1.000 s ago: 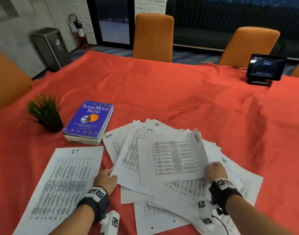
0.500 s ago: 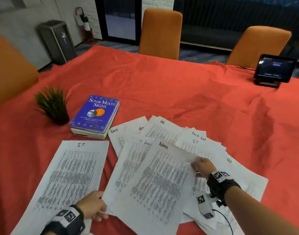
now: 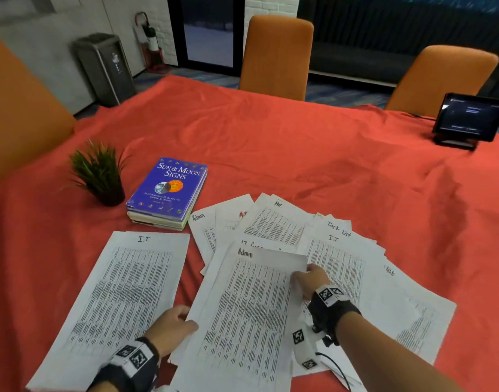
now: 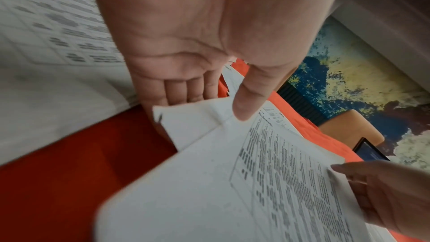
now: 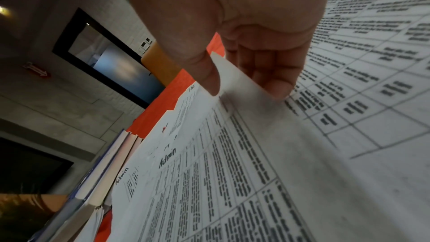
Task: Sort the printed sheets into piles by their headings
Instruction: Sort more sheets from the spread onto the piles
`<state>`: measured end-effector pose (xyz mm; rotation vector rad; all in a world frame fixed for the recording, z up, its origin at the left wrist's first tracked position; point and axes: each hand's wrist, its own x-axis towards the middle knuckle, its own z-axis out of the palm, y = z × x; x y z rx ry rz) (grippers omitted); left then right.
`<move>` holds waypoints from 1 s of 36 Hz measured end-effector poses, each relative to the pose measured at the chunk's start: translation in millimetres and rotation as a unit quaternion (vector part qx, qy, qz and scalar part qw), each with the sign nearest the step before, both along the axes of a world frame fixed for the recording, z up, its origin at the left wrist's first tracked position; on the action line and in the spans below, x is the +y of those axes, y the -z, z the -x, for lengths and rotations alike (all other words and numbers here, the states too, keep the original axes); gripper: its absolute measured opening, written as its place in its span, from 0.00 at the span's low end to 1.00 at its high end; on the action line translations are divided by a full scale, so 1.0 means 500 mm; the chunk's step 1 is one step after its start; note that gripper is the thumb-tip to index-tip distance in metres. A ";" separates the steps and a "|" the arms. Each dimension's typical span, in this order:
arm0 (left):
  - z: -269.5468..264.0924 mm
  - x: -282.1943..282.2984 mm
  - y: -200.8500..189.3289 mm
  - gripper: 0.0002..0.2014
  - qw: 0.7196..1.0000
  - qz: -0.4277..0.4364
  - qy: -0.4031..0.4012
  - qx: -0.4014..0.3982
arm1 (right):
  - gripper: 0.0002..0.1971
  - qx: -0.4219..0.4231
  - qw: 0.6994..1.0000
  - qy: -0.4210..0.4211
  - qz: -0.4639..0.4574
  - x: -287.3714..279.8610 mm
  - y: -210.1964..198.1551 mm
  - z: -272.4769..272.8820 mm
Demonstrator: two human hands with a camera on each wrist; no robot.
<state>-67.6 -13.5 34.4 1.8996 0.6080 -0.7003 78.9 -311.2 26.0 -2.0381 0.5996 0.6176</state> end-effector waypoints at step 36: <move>-0.030 -0.068 0.030 0.08 0.994 -0.078 0.019 -0.080 | 0.50 0.065 0.956 0.123 0.259 -0.179 0.007 0.064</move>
